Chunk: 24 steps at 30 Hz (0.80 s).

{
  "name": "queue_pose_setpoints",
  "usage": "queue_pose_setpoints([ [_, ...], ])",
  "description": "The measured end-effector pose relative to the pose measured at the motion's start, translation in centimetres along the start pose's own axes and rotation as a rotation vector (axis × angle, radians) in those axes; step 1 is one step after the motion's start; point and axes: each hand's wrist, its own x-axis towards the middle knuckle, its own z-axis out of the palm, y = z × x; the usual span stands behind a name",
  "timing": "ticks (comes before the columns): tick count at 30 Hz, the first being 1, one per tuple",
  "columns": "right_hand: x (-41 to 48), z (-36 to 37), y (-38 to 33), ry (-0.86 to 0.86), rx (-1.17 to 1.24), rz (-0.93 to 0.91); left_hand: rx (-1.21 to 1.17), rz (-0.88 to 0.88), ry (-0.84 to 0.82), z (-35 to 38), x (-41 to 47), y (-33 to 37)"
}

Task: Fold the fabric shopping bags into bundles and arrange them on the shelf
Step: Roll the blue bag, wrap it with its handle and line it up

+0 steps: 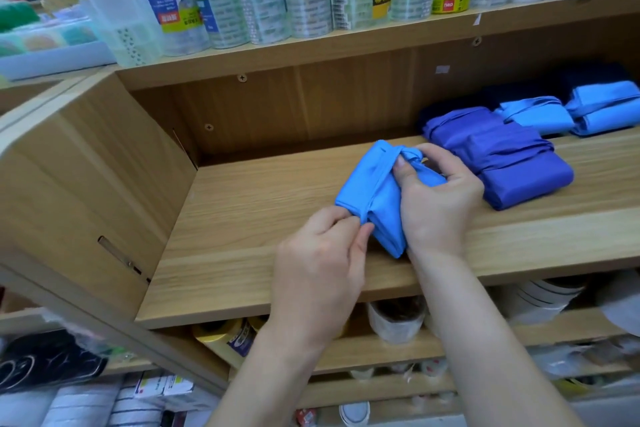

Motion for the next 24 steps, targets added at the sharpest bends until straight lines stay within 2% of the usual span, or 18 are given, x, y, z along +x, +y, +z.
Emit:
queue_pose_setpoints([
  [1, -0.3, -0.1, -0.2, 0.008, -0.066, -0.127, 0.005, -0.011, -0.004, -0.1, -0.1, 0.1],
  [2, -0.5, -0.1, -0.4, 0.019, -0.131, -0.269, -0.059, -0.097, 0.012, -0.4, -0.1, 0.2],
  [5, -0.6, 0.0, -0.6, 0.065, -0.276, -0.545, -0.736, -0.725, 0.027, -1.3, 0.8, 1.1],
  [6, -0.7, 0.1, -0.5, 0.074, -0.291, -0.576, -0.843, -0.794, 0.022, -1.5, 1.2, 1.4],
  [8, -1.0, 0.4, -0.4, 0.056, -0.267, -0.571, -0.695, -0.680, 0.004, -1.5, 1.9, 2.2],
  [11, -1.6, 0.6, -0.6, -0.009, -0.192, -0.521, -0.507, -0.508, 0.076, -1.5, 2.4, 2.2],
  [14, -1.3, 0.2, -0.6, 0.010, -0.113, -0.418, -0.333, -0.478, 0.062, -0.7, 2.0, 0.2],
  [20, -1.4, -0.1, -0.5, 0.005, -0.096, -0.385, -0.271, -0.395, 0.044, 0.3, 1.6, -0.1],
  [24, -1.4, 0.1, -0.4, 0.025, -0.132, -0.347, -0.017, -0.110, 0.030, 0.4, 1.6, 0.1],
])
